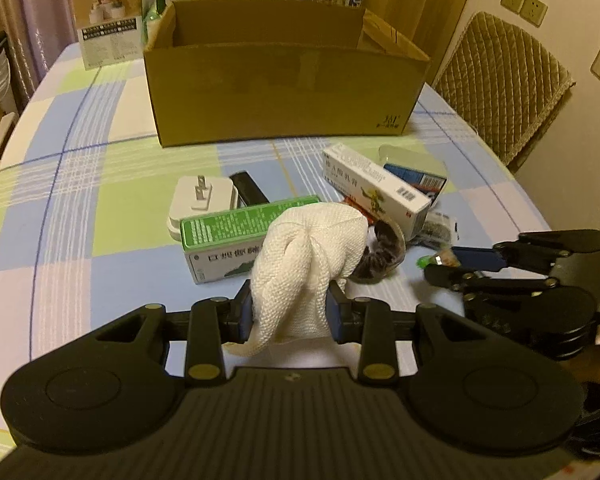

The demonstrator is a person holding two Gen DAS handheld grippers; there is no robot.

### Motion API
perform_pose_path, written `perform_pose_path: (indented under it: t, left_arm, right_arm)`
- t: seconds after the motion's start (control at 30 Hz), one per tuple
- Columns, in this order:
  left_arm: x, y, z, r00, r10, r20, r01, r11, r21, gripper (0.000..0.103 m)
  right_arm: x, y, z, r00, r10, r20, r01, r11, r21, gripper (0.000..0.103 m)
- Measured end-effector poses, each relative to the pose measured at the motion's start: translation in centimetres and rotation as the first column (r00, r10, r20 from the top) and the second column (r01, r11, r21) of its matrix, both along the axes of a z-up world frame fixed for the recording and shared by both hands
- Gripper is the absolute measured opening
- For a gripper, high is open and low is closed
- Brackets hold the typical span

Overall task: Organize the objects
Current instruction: 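Carry towel and candy into the cardboard box and open both tools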

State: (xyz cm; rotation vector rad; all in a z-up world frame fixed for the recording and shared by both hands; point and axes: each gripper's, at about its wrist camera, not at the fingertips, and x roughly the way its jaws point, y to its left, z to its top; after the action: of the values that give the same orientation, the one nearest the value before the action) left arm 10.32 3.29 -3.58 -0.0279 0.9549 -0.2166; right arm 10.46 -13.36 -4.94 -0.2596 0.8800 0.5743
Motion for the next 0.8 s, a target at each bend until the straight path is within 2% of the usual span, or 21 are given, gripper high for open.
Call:
perform_pose_path:
  t: [0.17,0.37,0.53,0.63,0.8]
  left_arm:
    - [0.4,0.3,2.4,0.999,0.020,0.030,-0.019,1.000,-0.007,0.030]
    - [3.1,0.5,6.3,0.995,0.026,0.098,-0.028,0.999,0.017,0.030]
    - [8.0,0.3,9.0,0.988,0.011,0.155,-0.023,0.997,0.073,0.031]
    - [11.9,0.5,9.8,0.985,0.022,0.173,-0.036,0.996,0.079,0.031]
    - [18.0,0.6,9.9,0.984,0.038,0.175,-0.052,0.996,0.078,0.031]
  right_arm:
    - [0.6,-0.3,3.5,1.000,-0.008,0.030,0.007,0.999,0.051,0.023]
    - [4.3,0.1,7.6,0.998,0.006,0.056,-0.013,0.993,0.119,0.023]
    - [9.6,0.7,11.6,0.994,0.001,0.112,-0.019,0.987,0.161,0.023]
    - [13.6,1.5,13.2,0.990,0.000,0.139,-0.023,0.986,0.163,0.023]
    - [20.4,2.6,13.3,0.996,-0.027,0.090,0.008,0.978,0.208,0.023]
